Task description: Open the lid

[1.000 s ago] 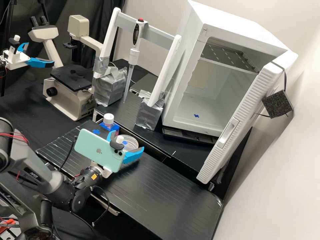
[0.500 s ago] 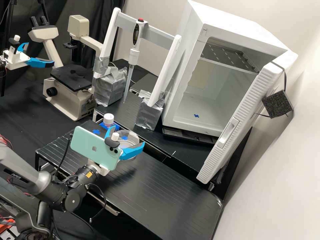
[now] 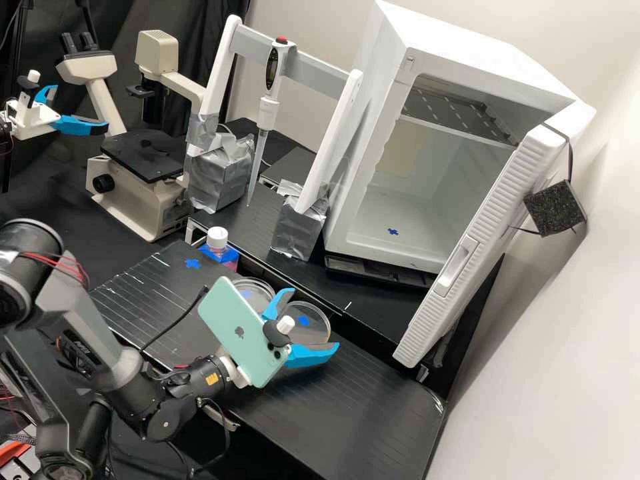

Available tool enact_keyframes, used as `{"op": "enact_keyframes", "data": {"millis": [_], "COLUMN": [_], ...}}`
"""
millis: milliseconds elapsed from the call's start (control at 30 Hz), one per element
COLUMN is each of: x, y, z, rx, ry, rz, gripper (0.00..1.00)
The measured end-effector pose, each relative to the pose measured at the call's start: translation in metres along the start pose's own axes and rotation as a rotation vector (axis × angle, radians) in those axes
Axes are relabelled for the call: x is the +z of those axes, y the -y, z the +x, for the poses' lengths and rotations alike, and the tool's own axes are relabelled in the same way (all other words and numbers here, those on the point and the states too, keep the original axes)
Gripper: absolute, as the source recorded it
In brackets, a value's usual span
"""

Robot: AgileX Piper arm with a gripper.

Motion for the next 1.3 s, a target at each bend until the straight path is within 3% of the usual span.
{"op": "enact_keyframes", "data": {"millis": [133, 600, 633, 800, 1300], "x": [0.01, 0.02, 0.021, 0.021, 0.021], "y": [-0.004, 0.005, 0.005, 0.007, 0.009], "z": [0.009, 0.027, 0.028, 0.029, 0.029], "rx": [0.007, -0.02, -0.022, -0.023, -0.032], "ry": [0.034, 0.036, 0.038, 0.035, 0.03], "rz": [0.034, -0.023, -0.024, -0.037, -0.033], "gripper": [0.0, 0.0, 1.0, 1.0, 1.0]}}
